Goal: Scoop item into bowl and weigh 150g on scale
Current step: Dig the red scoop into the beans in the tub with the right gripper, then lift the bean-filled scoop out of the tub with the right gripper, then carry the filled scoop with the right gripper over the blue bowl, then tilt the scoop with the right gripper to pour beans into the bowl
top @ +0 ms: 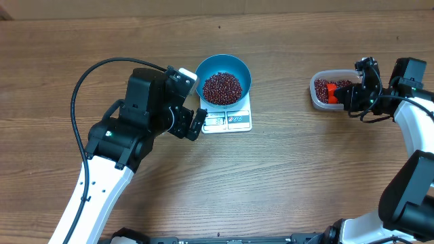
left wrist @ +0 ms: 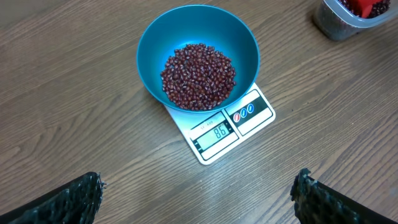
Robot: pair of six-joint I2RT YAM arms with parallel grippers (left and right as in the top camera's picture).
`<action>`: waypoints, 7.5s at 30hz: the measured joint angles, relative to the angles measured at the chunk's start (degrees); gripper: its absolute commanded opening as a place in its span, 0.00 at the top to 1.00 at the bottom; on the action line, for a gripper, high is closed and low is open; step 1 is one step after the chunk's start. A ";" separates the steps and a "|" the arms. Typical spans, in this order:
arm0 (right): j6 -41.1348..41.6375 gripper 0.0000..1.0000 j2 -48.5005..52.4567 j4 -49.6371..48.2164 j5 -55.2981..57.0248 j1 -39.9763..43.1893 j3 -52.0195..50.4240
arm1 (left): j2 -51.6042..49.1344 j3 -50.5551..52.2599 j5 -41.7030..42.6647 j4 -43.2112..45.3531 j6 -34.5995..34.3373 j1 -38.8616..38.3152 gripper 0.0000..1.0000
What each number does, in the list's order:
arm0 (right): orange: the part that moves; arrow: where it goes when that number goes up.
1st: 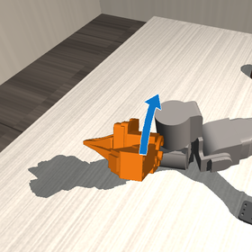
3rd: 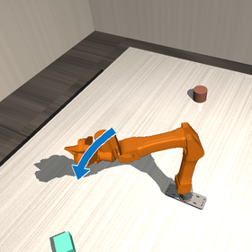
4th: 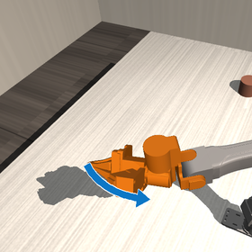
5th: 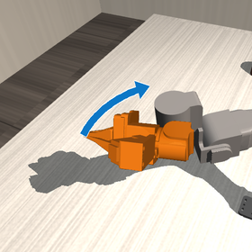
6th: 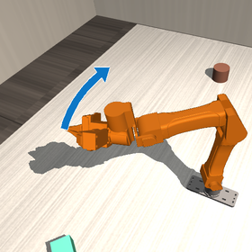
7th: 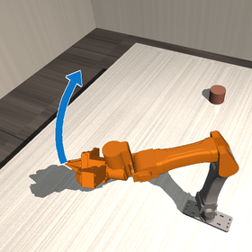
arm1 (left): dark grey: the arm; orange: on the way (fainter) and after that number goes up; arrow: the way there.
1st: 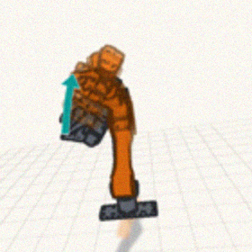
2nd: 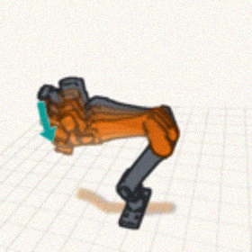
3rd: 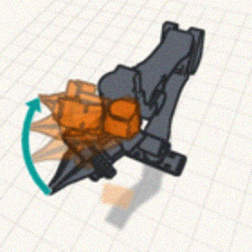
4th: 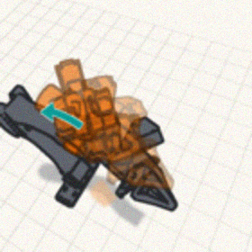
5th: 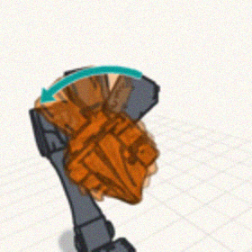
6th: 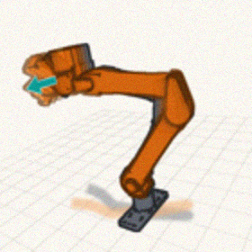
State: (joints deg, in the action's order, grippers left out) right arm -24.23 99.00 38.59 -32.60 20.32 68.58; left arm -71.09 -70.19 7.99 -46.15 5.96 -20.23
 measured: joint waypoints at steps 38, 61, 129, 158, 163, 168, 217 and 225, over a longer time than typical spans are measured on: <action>2.84 0.96 2.21 0.09 -4.92 5.53 0.17 | 0.00 0.00 0.00 0.00 0.00 0.00 0.00; 6.01 0.96 3.67 1.86 -10.93 10.03 0.15 | 0.00 0.00 0.00 0.00 0.00 0.00 0.00; 11.06 0.96 7.85 3.15 -51.52 19.50 0.15 | 0.00 0.00 0.00 0.00 0.00 0.00 0.01; 19.28 0.96 7.85 -8.81 -51.87 -6.16 0.07 | 0.00 0.00 0.00 0.02 0.00 0.00 0.01; 27.10 0.96 7.85 -16.50 -49.70 -8.39 0.00 | 0.00 0.00 0.00 0.00 0.00 0.00 0.00; 33.90 0.96 7.89 -23.85 -47.74 -10.84 -0.07 | 0.00 0.00 0.00 0.00 0.00 0.00 0.00; -10.80 0.96 7.89 -42.40 -25.75 -24.48 -0.13 | 0.00 0.00 0.00 -0.04 0.00 0.00 0.00; -21.99 0.96 7.89 -42.45 -27.26 -24.48 -0.13 | 0.00 0.00 0.00 -0.02 0.00 0.00 0.00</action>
State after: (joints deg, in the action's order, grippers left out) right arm -46.22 106.89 -3.86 -59.86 -4.16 68.45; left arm -71.09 -70.19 7.99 -46.17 5.96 -20.23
